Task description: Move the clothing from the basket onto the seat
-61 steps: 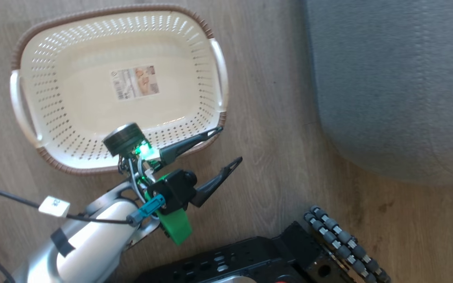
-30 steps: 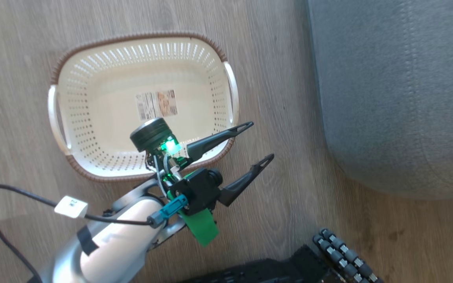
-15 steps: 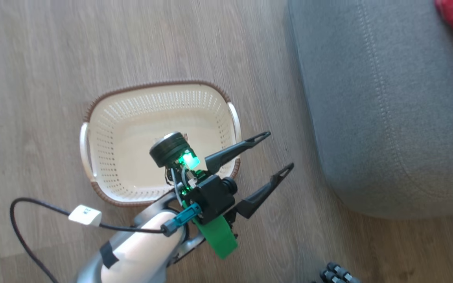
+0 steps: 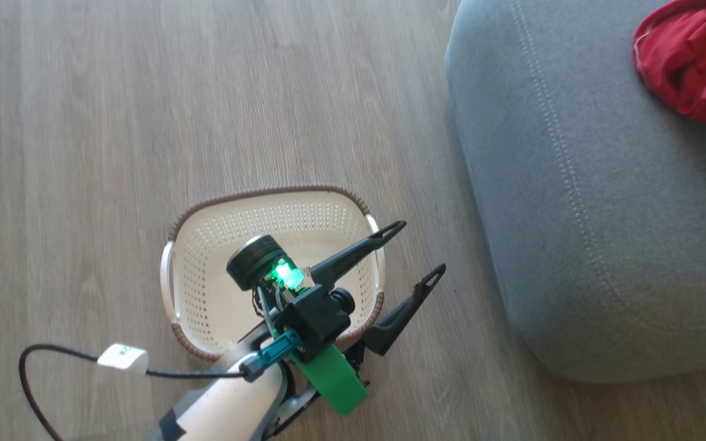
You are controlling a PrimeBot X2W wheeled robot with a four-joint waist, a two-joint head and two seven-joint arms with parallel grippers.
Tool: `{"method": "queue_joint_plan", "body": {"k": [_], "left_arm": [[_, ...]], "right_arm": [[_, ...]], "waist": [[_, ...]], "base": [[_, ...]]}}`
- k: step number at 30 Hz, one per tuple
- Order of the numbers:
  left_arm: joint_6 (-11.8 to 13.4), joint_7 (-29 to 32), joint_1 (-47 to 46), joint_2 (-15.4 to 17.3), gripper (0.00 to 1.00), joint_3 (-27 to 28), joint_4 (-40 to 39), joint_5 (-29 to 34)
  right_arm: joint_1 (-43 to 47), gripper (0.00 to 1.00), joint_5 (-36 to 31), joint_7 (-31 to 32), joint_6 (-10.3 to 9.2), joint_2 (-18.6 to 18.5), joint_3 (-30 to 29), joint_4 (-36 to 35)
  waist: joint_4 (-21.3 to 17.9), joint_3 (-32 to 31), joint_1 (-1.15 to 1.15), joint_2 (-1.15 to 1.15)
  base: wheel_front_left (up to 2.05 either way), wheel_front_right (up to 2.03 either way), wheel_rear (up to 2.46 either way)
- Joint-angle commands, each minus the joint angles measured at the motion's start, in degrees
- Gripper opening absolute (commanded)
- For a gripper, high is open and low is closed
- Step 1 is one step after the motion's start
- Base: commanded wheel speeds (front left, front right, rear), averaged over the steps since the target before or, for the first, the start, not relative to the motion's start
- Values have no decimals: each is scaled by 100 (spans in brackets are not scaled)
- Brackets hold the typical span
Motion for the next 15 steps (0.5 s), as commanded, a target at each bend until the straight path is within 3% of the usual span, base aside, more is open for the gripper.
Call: {"method": "queue_joint_plan", "body": {"k": [1,7,15], "left_arm": [[-4,-29,-51,-30,100,206,-198,-9],[-4,-29,142,-92,100,369,-238,5],[-4,-29,388,-140,100,701,-242,-37]], "right_arm": [[44,100,56,12,-1,-177,87,-269],[360,100,448,142,-1,-373,506,-1071],[923,100,1131,-328,-1,-450,582,-2500]], "waist": [[-24,-130,1,-1],[-75,-405,1,-1],[-151,-681,1,-1]], "base": [[0,0,0],[0,0,0],[0,0,0]]}}
